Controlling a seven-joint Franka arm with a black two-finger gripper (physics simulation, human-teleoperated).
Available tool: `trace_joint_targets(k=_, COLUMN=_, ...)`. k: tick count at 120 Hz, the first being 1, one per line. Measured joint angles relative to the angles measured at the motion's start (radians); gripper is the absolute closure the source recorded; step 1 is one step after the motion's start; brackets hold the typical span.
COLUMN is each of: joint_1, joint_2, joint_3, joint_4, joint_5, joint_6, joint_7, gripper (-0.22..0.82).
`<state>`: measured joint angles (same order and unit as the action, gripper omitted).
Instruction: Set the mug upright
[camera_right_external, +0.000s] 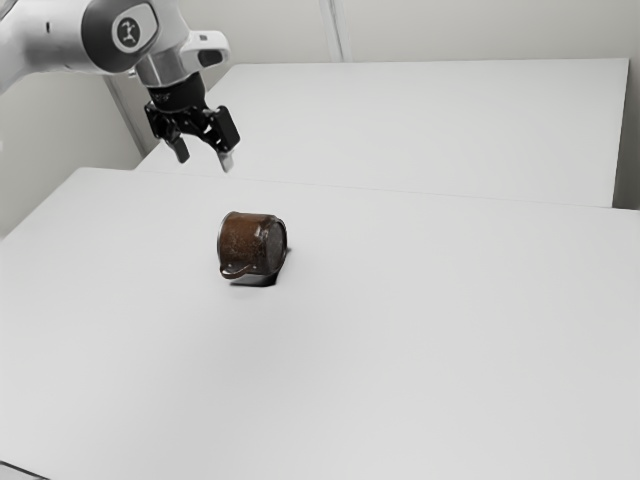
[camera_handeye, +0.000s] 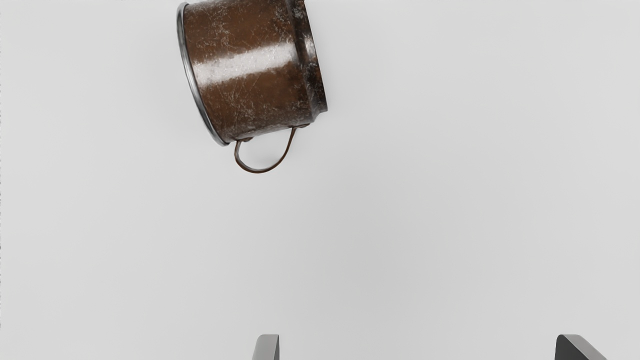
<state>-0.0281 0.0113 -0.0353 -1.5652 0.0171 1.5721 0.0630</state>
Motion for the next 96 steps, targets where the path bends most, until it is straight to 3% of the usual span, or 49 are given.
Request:
trace_joint_targets(k=35, joint_1=0.010, joint_2=0.088, joint_3=0.008, joint_4=0.088, joint_5=-0.007, joint_6=-0.007, joint_7=0.001, gripper=0.00)
trace_joint_targets(k=96, joint_1=0.244, joint_2=0.356, joint_3=-0.011, joint_4=0.225, joint_5=-0.183, joint_6=0.011, joint_7=0.118, gripper=0.00)
